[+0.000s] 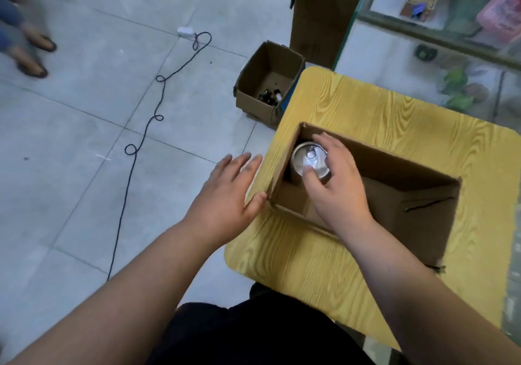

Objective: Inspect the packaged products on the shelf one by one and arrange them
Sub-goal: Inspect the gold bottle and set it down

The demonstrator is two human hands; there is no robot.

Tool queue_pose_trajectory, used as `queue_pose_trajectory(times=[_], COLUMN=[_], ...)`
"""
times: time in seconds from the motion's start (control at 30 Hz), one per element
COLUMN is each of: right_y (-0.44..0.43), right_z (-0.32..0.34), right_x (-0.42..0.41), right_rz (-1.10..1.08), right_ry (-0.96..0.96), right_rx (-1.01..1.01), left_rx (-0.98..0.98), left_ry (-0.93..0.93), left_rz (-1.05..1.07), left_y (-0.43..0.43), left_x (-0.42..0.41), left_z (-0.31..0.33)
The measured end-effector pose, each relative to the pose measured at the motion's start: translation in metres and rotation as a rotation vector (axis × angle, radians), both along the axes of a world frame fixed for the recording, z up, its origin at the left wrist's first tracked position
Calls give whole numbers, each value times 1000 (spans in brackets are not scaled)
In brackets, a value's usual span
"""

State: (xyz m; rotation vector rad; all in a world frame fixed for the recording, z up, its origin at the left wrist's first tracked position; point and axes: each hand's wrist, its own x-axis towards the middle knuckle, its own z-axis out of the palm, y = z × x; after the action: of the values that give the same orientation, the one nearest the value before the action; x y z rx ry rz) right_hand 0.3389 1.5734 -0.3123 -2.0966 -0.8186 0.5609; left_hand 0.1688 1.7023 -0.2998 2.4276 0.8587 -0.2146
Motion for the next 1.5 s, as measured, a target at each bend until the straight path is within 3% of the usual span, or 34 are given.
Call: queue_pose_trajectory(times=[0.1,0.27,0.47,0.7,1.03,1.5], right_y=[15,59,105,118,93,102], right_z=[24,44,66,94,119,128], right_x=[-32,-111,-254,-486,-764,-1018], right_rz=[322,672,936,1295,1770,2387], right_ry=[-197,-420,-481,-553,-554,-393], right_rx=[-80,-69,140,387,591,855], left_rx=[236,411,487,542,509,390], left_ry=[-26,-32,-6,34,199,497], left_rz=[-24,108,445,915,1425,2042], left_y=[10,21,5,-68,-179,-230], left_x=[-38,-124,-285,-509,-739,-870], left_z=[14,43,73,101,117,143])
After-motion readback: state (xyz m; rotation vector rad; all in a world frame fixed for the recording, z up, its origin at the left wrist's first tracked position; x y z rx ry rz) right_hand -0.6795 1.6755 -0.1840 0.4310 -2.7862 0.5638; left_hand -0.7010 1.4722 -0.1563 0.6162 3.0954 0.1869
